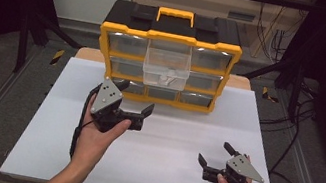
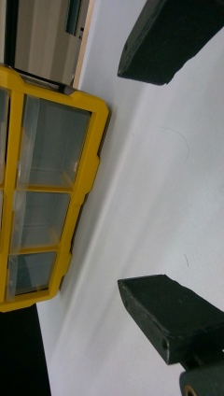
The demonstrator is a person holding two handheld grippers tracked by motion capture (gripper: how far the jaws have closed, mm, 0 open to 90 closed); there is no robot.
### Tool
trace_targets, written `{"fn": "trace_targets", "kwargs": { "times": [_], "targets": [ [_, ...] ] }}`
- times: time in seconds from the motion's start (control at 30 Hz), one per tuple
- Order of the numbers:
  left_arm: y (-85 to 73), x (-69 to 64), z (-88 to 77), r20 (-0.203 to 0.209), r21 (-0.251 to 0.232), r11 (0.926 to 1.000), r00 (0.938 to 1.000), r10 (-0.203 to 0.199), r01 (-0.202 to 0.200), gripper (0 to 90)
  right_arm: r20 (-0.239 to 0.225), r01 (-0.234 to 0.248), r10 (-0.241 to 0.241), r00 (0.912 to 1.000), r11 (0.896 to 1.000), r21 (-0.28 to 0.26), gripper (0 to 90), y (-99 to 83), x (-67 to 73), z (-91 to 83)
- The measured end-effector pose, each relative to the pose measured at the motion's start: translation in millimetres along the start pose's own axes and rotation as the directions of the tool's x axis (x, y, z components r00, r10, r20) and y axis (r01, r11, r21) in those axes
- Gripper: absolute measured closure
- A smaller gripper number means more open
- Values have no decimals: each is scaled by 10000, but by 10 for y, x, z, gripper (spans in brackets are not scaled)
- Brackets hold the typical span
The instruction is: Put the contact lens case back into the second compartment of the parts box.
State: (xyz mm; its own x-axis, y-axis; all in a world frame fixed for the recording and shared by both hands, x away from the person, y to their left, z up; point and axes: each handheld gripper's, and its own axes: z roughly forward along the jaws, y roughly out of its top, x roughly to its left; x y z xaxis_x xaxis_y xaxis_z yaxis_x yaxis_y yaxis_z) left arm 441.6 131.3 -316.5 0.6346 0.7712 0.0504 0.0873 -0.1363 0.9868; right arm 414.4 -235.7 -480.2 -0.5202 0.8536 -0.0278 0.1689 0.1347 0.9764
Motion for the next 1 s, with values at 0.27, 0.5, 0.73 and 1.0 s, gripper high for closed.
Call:
{"fn": "trace_targets", "kwargs": {
  "times": [0.27, 0.5, 0.73, 1.0],
  "targets": [
    [-116, -31, -3, 81, 160, 9998, 9999, -146, 145, 26, -8, 19, -19, 10000, 10000, 18, 22, -1, 6, 3],
    [-216, -42, -5, 167, 224, 9995, 9996, -234, 230, 26, -19, 11, -11, 10000, 10000, 34, 22, -1, 10, 6],
    [-301, -33, -9, 199, 281, 9987, 9989, -419, 413, 26, 8, 67, -67, 10000, 10000, 54, 21, -5, 10, 9],
    [-351, 50, -101, 141, 245, 9986, 9987, -482, 478, 25, -29, 121, -120, 9999, 9998, 131, 22, -12, 37, 25]
  ]
}}
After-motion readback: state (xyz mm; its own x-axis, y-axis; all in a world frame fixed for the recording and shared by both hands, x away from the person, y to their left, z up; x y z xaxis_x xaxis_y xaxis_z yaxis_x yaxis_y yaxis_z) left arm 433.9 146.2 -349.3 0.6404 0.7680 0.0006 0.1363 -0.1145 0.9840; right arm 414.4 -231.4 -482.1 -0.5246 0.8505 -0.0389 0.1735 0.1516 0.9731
